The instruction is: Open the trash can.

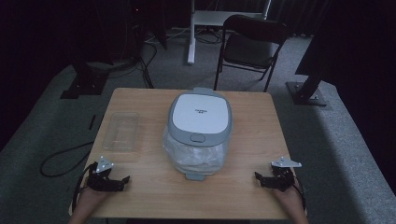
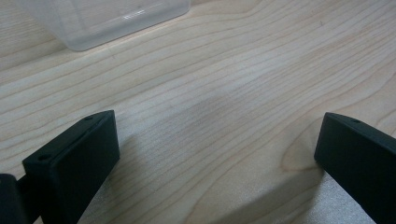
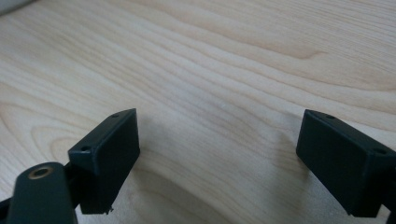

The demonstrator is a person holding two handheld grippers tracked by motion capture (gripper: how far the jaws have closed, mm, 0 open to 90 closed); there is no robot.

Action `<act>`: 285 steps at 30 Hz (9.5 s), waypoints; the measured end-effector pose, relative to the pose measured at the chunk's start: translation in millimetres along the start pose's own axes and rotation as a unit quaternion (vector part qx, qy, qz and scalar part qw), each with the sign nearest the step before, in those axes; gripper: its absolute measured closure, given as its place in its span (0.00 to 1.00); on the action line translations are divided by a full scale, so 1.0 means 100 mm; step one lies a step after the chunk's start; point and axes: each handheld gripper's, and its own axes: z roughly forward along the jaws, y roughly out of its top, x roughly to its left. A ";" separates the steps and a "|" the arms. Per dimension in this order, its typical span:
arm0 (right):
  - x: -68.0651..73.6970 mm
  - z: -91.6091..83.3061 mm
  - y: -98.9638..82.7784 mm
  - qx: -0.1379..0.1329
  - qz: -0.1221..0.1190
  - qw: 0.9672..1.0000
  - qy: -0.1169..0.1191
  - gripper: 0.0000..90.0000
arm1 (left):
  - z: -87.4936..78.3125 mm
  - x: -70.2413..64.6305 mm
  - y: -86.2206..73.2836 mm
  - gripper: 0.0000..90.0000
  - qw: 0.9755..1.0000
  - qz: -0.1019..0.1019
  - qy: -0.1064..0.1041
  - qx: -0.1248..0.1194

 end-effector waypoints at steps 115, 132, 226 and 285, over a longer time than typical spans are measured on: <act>1.64 -0.70 2.03 -0.253 -0.117 0.928 0.247 1.00 | 0.00 0.00 0.00 0.01 1.000 0.007 -0.006 0.000; 1.66 -0.67 2.01 -0.260 -0.129 0.925 0.244 1.00 | 0.00 0.00 0.00 0.01 1.000 0.007 -0.006 0.000; 0.17 -0.26 0.69 -0.152 0.065 0.986 -0.002 0.13 | -0.01 0.00 -0.01 0.01 1.000 0.007 -0.005 0.000; -0.16 0.22 0.21 -0.004 0.162 0.973 -0.164 0.13 | -0.34 0.07 0.18 0.01 0.999 -0.034 -0.008 -0.016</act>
